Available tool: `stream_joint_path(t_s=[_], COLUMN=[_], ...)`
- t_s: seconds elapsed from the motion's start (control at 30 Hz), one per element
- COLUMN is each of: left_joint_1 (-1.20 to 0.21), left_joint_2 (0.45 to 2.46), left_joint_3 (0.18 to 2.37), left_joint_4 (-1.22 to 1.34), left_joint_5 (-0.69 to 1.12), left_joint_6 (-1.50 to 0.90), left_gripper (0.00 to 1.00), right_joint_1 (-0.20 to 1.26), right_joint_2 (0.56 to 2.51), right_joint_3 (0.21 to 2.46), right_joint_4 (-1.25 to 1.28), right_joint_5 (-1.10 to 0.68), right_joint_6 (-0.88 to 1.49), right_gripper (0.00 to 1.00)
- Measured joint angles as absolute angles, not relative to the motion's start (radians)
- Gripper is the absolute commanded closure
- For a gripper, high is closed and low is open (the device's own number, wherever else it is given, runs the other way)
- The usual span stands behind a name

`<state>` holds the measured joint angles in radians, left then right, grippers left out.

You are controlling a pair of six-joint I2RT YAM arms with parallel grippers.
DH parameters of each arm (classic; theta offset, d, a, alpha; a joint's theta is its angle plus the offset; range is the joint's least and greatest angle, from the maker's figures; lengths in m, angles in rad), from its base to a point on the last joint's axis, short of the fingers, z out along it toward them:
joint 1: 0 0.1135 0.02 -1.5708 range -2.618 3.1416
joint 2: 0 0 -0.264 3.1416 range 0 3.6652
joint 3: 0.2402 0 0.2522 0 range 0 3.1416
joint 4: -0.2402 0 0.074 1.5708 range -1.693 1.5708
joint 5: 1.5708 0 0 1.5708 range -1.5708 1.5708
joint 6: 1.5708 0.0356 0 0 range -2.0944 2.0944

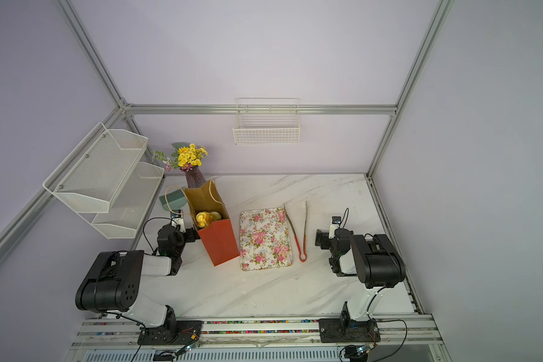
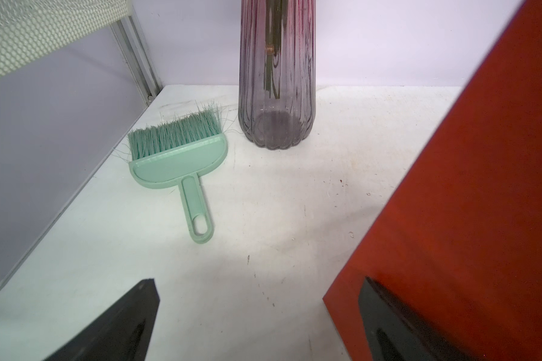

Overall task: Pack bread into a paper bag
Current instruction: Reset both arms

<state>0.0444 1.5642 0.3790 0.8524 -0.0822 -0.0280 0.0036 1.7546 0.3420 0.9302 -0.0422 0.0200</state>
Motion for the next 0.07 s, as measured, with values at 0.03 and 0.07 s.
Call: stream_joint_path(t_s=[0.03, 0.07], left_joint_1=[0.044, 0.044], left_joint_2=[1.564, 1.564], left_joint_3=[0.379, 0.379], left_joint_4=[0.852, 0.852], left_joint_5=[-0.082, -0.082], left_joint_6=[-0.028, -0.028], left_gripper=[0.00, 0.00], right_joint_1=[0.004, 0.004], right_joint_2=[1.755, 1.755], right_joint_3=[0.342, 0.342], right_joint_4=[0.929, 0.929], right_joint_5=[-0.042, -0.042], right_joint_6=[0.020, 0.020], right_gripper=[0.03, 0.03])
